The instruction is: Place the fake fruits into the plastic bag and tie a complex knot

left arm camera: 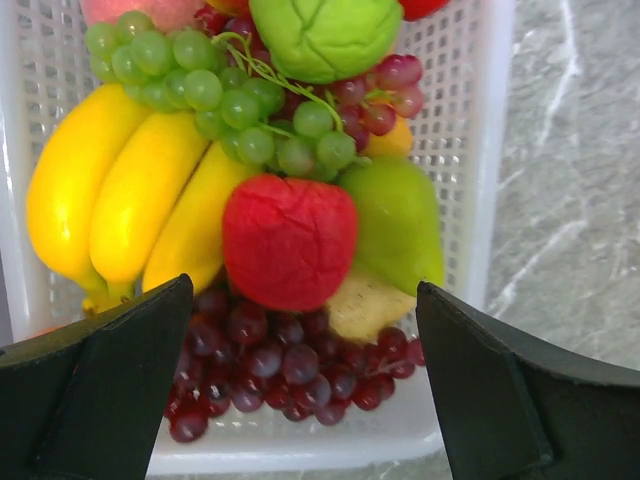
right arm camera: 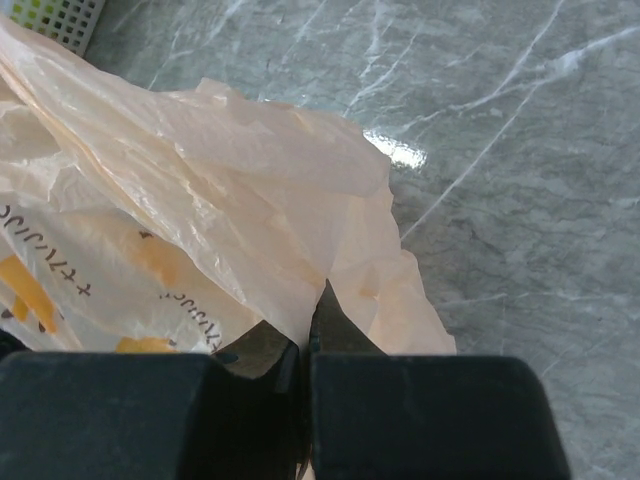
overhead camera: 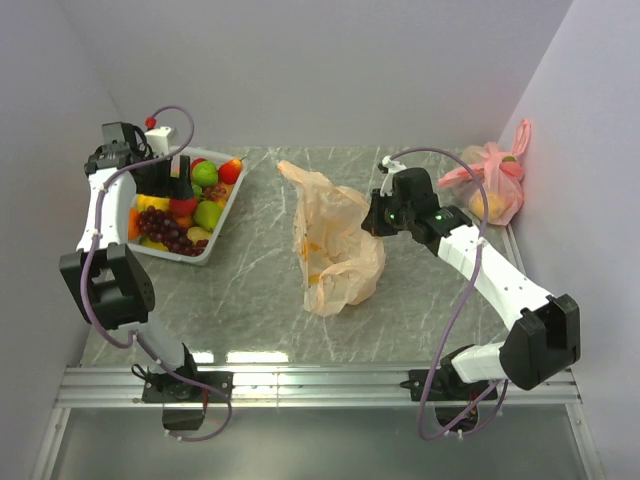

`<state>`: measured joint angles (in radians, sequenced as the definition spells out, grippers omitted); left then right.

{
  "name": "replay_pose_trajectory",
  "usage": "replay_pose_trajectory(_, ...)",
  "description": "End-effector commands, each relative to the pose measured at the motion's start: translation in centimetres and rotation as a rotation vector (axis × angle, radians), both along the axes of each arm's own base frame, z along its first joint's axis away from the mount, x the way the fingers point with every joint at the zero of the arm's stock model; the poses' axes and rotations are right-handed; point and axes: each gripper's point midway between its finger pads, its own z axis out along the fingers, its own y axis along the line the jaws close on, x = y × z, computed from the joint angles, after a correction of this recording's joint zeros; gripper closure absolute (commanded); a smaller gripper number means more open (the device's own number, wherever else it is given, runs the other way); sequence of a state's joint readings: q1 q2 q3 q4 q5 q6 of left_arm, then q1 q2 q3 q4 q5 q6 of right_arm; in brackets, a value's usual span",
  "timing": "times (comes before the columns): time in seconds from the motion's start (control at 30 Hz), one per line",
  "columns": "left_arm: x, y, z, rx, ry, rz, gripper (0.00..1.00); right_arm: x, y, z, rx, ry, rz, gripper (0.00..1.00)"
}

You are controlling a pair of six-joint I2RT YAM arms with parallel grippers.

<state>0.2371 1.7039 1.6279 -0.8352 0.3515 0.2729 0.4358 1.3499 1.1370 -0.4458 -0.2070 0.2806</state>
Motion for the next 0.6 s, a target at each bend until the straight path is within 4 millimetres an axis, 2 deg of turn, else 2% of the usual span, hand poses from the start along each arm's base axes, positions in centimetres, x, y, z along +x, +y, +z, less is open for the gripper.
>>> replay_pose_trajectory(0.0,1.7,1.2,0.4,0.064,-0.007,-0.01,0.01,1.0,0.7,1.3,0.031,-0.026,-0.006,1.0)
replay_pose_trajectory(0.13,2.5,1.5,-0.8,0.073,0.019,-0.022,0.01,1.1,0.8,1.2,0.023,-0.021,0.004,1.0)
replay_pose_trajectory(0.4,1.1,1.1,-4.7,0.043,0.126,-0.039,0.06,1.7,-0.3,1.0,-0.028,-0.015,-0.057,1.0)
replay_pose_trajectory(0.5,1.0,0.8,-5.5,0.021,0.141,-0.04,0.19,1.9,-0.7,1.4,-0.038,-0.024,-0.083,1.0)
replay_pose_trajectory(0.57,1.4,0.7,-5.1,0.009,0.132,-0.037,0.26,1.8,-0.6,1.4,-0.042,-0.022,-0.069,1.0)
